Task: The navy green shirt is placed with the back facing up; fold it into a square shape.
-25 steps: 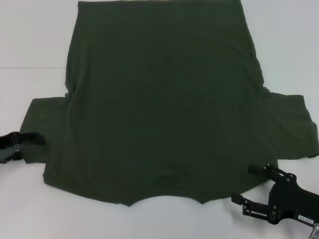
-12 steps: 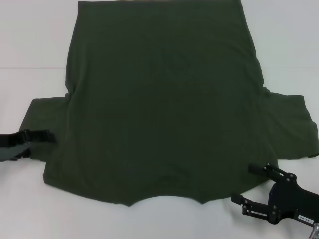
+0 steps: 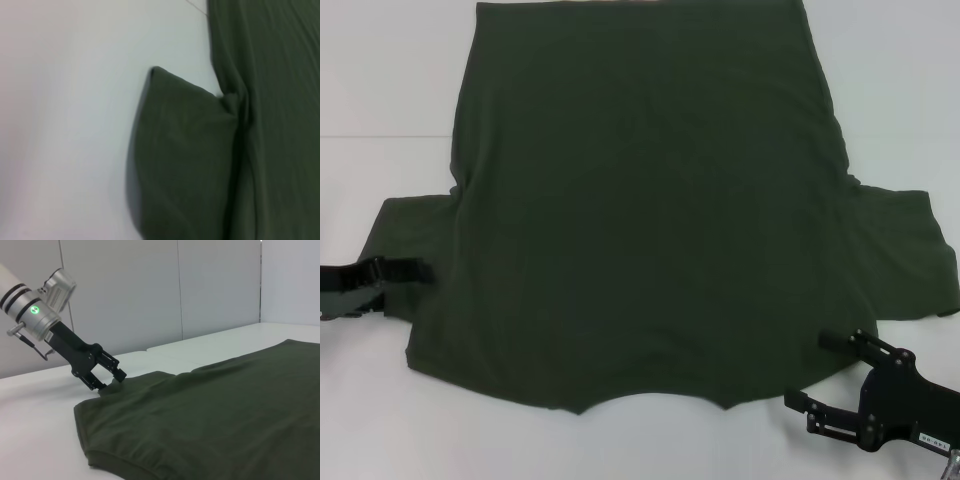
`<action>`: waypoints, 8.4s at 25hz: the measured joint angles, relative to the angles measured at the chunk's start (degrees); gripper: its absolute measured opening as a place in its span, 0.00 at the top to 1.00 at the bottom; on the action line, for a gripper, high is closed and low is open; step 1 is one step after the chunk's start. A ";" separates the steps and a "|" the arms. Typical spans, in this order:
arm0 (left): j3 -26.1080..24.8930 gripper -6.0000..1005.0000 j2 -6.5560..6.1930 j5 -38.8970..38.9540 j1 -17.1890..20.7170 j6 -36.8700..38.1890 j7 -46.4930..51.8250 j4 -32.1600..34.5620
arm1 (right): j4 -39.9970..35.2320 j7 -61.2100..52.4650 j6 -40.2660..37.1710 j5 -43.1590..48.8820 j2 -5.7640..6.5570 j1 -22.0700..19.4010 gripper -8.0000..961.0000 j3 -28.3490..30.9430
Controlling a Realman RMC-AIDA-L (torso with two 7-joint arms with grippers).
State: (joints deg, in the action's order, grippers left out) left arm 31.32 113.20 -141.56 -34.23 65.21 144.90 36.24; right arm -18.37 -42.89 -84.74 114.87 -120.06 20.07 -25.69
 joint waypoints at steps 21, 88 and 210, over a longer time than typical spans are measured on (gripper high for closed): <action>1.76 0.72 0.18 -1.03 0.10 -3.35 -0.26 -0.84 | 0.00 0.00 -0.26 0.00 0.00 -0.12 0.04 0.11; 20.29 0.97 4.82 -4.14 -8.99 7.46 -0.18 16.85 | 0.71 0.00 -0.99 -0.09 0.00 0.28 0.04 0.24; 3.24 0.18 4.13 14.44 -5.47 -1.83 0.59 -0.46 | 2.21 0.15 -0.13 0.12 0.08 0.17 0.04 0.11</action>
State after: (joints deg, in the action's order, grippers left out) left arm 34.55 117.33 -127.12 -39.70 63.38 145.50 35.78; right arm -16.16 -42.74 -84.88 115.00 -119.97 20.24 -25.58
